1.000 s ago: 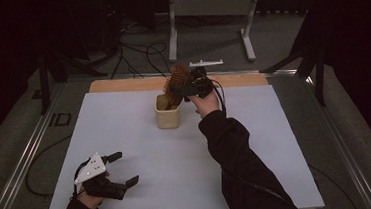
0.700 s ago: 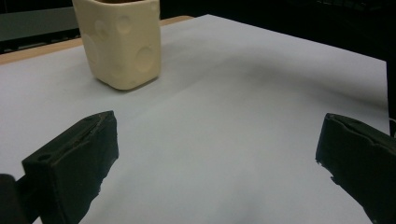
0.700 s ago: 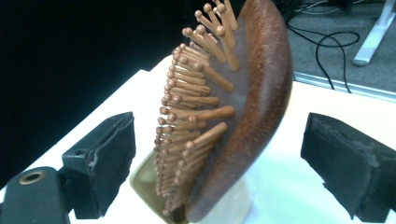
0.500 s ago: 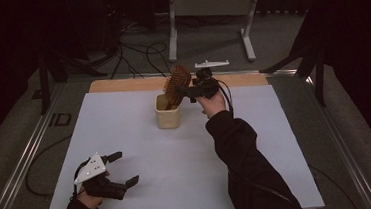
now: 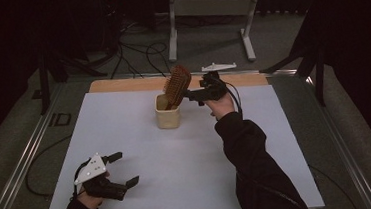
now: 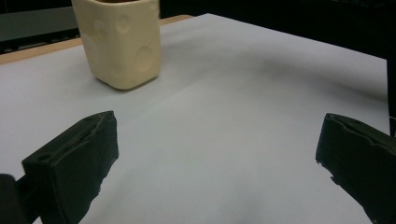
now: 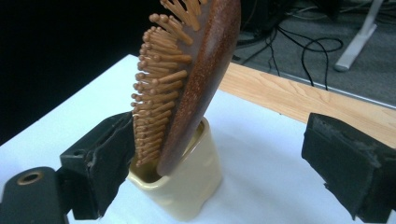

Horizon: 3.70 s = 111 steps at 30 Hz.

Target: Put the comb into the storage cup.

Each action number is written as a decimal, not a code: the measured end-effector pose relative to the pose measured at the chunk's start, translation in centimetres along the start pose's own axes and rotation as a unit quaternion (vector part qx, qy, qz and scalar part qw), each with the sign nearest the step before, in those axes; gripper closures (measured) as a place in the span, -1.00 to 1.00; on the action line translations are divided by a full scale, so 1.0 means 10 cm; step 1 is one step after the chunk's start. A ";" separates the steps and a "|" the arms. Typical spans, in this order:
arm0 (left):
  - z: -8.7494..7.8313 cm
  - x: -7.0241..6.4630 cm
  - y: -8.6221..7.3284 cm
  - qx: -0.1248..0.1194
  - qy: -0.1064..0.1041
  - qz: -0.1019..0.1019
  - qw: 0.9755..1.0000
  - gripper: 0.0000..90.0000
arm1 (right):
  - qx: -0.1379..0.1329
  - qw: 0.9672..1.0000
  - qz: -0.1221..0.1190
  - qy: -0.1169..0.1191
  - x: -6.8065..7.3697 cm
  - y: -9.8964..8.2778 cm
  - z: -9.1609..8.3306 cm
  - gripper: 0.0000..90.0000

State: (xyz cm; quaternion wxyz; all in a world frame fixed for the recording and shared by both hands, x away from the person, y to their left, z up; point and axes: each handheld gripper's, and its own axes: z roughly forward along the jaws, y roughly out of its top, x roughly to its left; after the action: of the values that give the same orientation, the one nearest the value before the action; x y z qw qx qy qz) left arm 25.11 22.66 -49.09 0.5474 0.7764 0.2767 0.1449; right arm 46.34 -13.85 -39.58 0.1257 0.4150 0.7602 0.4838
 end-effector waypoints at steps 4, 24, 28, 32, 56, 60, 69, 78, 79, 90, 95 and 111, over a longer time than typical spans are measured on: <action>0.00 0.00 0.00 0.000 0.000 0.002 1.000 -1.00 | 0.000 1.000 -0.004 -0.001 -0.01 -0.03 -0.05 -0.79; -0.01 -0.02 0.01 -0.001 -0.001 0.008 1.000 -1.00 | 0.007 1.000 -0.023 0.003 -0.07 -0.41 -0.24 -0.79; -0.01 -0.02 0.01 -0.001 0.000 0.008 1.000 -1.00 | 0.007 1.000 -0.025 0.008 -0.08 -0.50 -0.29 -0.79; -0.02 -0.02 0.01 -0.001 0.001 0.009 1.000 -1.00 | 0.003 0.999 -0.025 0.020 -0.08 -0.61 -0.36 -0.79; -0.02 -0.02 0.01 -0.002 0.001 0.010 1.000 -1.00 | 0.007 0.998 -0.046 0.034 -0.13 -1.33 -0.81 -0.79; -0.02 -0.02 0.01 -0.003 0.002 0.010 1.000 -1.00 | 0.007 0.998 -0.048 0.036 -0.14 -1.44 -0.89 -0.79; -0.01 -0.02 0.01 -0.002 0.002 0.009 1.000 -1.00 | 0.006 0.998 -0.047 0.033 -0.15 -1.70 -1.08 -0.79; -0.03 -0.02 0.02 -0.003 0.002 0.008 1.000 -1.00 | -0.003 0.998 -0.056 0.006 -0.12 -1.90 -1.29 -0.79; -0.03 -0.02 0.02 -0.003 0.003 0.009 1.000 -1.00 | -0.004 0.998 -0.056 0.006 -0.12 -1.91 -1.31 -0.80; -0.03 -0.01 0.01 -0.002 0.005 0.008 1.000 -1.00 | -0.002 0.997 -0.078 -0.010 -0.07 -2.06 -1.45 -0.81; -0.03 -0.01 0.00 0.000 0.006 0.008 1.000 -1.00 | -0.001 0.997 -0.080 -0.023 -0.09 -2.10 -1.49 -0.81; -0.01 -0.01 -0.02 0.010 0.010 0.013 1.000 -1.00 | -0.001 0.997 -0.077 -0.020 -0.13 -2.11 -1.41 -0.81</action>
State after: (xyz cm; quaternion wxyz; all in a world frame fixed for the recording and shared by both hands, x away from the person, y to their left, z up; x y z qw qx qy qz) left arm 24.91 22.72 -49.22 0.5350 0.7838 0.2732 0.1573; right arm 28.09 -27.66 -50.52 0.1781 0.3651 0.7869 0.4646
